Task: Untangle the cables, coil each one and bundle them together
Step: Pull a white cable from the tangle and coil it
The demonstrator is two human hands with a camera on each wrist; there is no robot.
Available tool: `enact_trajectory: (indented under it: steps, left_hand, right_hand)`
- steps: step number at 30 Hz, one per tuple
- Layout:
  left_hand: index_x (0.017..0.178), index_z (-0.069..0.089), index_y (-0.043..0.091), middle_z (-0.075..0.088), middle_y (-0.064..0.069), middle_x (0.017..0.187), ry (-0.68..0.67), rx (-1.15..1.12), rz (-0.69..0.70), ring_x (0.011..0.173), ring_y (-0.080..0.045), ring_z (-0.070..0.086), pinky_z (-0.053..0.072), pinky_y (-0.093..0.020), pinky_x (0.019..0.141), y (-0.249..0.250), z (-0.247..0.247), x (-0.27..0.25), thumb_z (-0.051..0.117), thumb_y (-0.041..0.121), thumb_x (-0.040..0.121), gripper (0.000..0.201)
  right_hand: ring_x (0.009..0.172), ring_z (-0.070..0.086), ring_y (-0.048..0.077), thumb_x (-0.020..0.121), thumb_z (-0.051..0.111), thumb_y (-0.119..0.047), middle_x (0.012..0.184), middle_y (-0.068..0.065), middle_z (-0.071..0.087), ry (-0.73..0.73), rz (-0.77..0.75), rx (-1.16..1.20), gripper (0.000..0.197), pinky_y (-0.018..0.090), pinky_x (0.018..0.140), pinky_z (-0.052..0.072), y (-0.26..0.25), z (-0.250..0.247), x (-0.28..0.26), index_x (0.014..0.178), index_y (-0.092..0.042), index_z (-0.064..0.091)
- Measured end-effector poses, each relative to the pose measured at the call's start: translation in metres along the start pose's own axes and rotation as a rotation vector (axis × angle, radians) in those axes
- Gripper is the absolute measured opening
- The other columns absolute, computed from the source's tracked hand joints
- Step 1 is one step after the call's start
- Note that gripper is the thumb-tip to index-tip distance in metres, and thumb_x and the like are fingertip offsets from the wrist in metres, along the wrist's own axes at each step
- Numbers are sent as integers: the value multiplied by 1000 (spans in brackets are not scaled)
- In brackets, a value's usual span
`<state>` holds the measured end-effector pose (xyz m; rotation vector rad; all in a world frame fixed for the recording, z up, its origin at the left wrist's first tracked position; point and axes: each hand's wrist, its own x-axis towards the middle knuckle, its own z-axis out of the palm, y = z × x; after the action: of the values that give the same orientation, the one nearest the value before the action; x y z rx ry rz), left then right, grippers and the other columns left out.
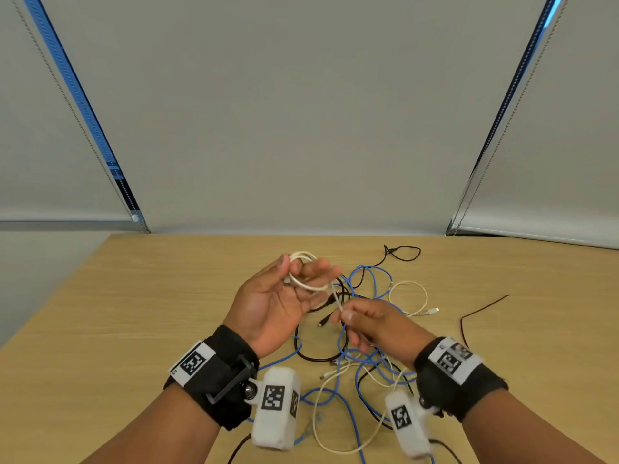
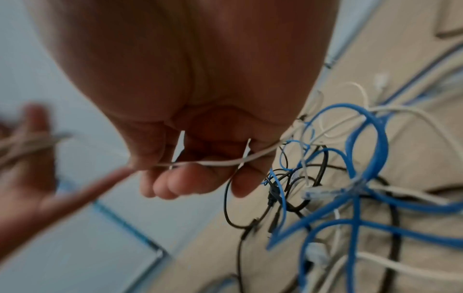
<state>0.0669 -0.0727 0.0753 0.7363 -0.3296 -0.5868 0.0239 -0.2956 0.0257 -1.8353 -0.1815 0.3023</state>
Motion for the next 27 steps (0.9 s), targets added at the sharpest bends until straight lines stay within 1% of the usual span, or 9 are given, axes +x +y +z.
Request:
enact_trajectory:
  steps: [3, 6, 9, 12, 15, 18, 21, 24, 27]
  left_hand:
    - [88, 56, 16, 67, -16, 133, 128, 163, 141, 132, -32, 58, 39, -50, 104, 4, 1, 7, 43, 29, 105, 25]
    - [91, 62, 12, 75, -10, 119, 245, 635, 218, 118, -23, 68, 43, -41, 103, 4, -3, 12, 43, 20, 107, 26]
    - [95, 67, 4, 77, -8, 100, 190, 995, 146, 102, -20, 70, 48, -45, 103, -2, -4, 12, 45, 17, 106, 28]
    - [91, 70, 10, 73, -10, 82, 82, 953, 16, 95, -25, 70, 50, -32, 96, -10, 6, 6, 45, 27, 103, 32]
    - [92, 68, 8, 64, -5, 74, 42, 879, -37, 90, -21, 73, 49, -20, 85, -14, 12, 3, 41, 18, 108, 34]
    - [88, 60, 6, 54, -5, 71, 47, 778, -30, 89, -27, 72, 48, -20, 82, -13, 18, 2, 38, 13, 108, 31]
    - [83, 57, 10, 46, -1, 66, 76, 710, -5, 72, -24, 63, 48, -31, 82, -15, 21, 1, 39, 12, 107, 31]
    - [82, 58, 11, 41, 1, 62, 84, 610, 3, 62, -19, 56, 48, -27, 73, -15, 21, 1, 45, 20, 104, 27]
    - [81, 57, 13, 47, -1, 62, 87, 452, -11, 66, -22, 65, 52, -34, 78, -10, 20, 0, 50, 26, 98, 22]
  right_hand:
    - [61, 59, 9, 105, 46, -34, 66, -7, 61, -74, 9, -264, 24, 28, 68, 53, -6, 21, -6, 111, -32, 70]
    - [65, 61, 15, 102, 47, -41, 70, -4, 62, -64, -76, -377, 25, 28, 67, 52, -28, 29, -14, 108, -31, 69]
    - [62, 56, 4, 103, 50, -37, 69, -8, 59, 87, -209, -383, 22, 18, 61, 45, -56, 16, -15, 96, -30, 70]
    - [68, 59, 3, 100, 58, -27, 74, -12, 65, 286, -250, -420, 19, 19, 65, 46, -72, -2, -9, 85, -27, 69]
    - [67, 60, 4, 98, 61, -17, 82, -4, 66, 343, -242, -252, 11, 23, 66, 50, -74, -2, -5, 87, -15, 63]
    - [53, 57, 15, 102, 55, -15, 77, 7, 65, 289, -231, -31, 11, 28, 55, 52, -73, 7, -5, 91, -11, 54]
    - [55, 49, 23, 104, 49, -16, 71, 3, 58, 278, -229, -28, 12, 36, 52, 43, -74, 10, -1, 93, -13, 51]
    - [56, 45, 21, 104, 50, -18, 68, -3, 56, 265, -222, -15, 14, 34, 49, 40, -77, 9, 5, 91, -15, 52]
    - [52, 52, 12, 101, 58, -18, 71, -6, 65, 259, -229, -24, 17, 28, 49, 44, -79, -3, 8, 85, -22, 62]
